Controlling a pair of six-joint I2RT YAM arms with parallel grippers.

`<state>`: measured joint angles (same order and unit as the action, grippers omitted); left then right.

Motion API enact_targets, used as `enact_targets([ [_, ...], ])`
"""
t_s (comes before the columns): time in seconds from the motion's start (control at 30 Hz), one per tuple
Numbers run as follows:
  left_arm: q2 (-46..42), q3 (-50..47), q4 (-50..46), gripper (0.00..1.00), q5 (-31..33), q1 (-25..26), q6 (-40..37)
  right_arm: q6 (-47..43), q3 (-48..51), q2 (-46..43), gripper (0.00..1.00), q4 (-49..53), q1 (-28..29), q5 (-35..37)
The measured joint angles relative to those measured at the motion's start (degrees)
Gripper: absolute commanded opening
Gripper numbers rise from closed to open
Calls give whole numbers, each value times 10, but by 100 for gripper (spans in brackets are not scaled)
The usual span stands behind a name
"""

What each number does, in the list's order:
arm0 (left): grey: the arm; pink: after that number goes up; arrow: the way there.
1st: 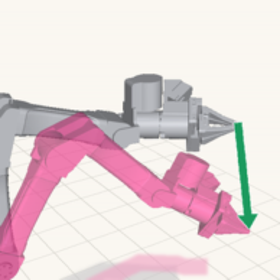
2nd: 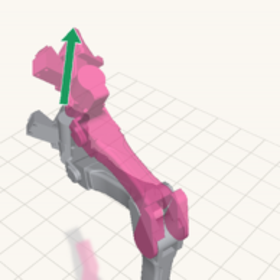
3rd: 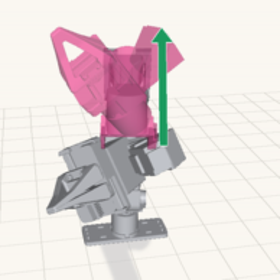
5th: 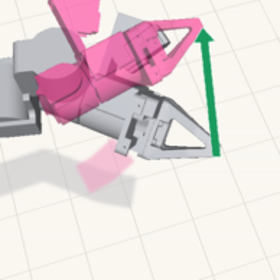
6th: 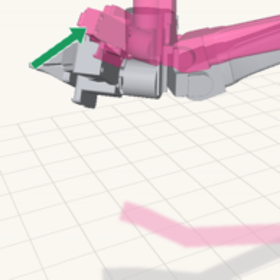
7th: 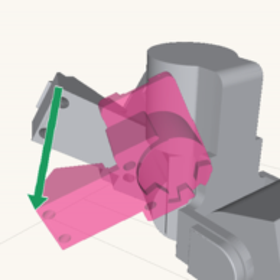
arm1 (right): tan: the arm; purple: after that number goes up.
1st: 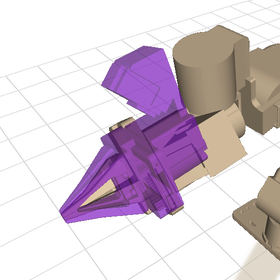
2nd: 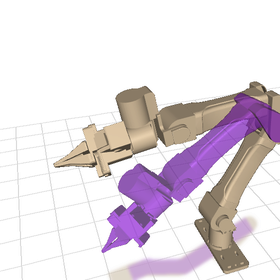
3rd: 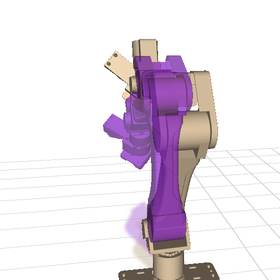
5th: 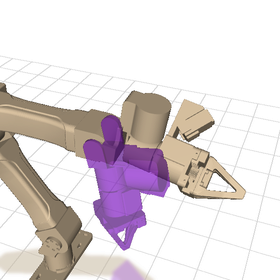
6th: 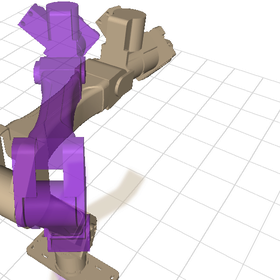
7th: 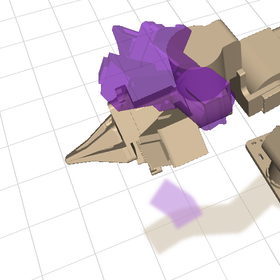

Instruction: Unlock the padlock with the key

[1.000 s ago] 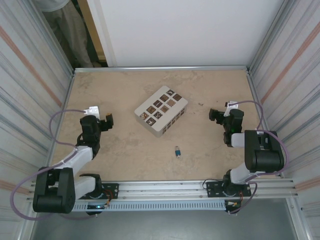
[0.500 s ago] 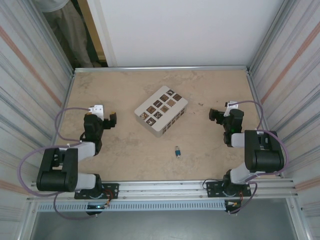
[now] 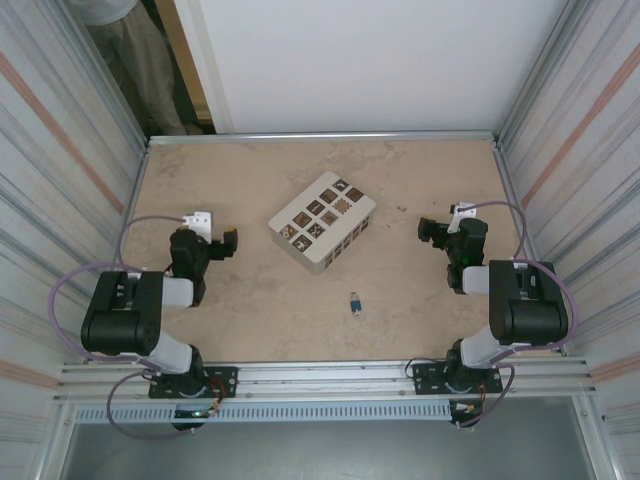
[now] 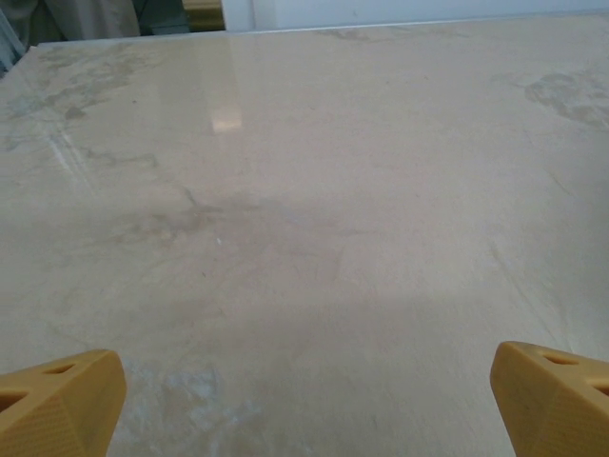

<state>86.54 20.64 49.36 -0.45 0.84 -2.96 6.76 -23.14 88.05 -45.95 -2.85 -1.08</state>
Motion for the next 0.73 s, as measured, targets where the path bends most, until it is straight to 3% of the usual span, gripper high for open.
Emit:
enact_targets([
  [0.73, 0, 22, -45, 99, 0, 0, 1, 0, 0, 0, 99, 2, 0, 0],
])
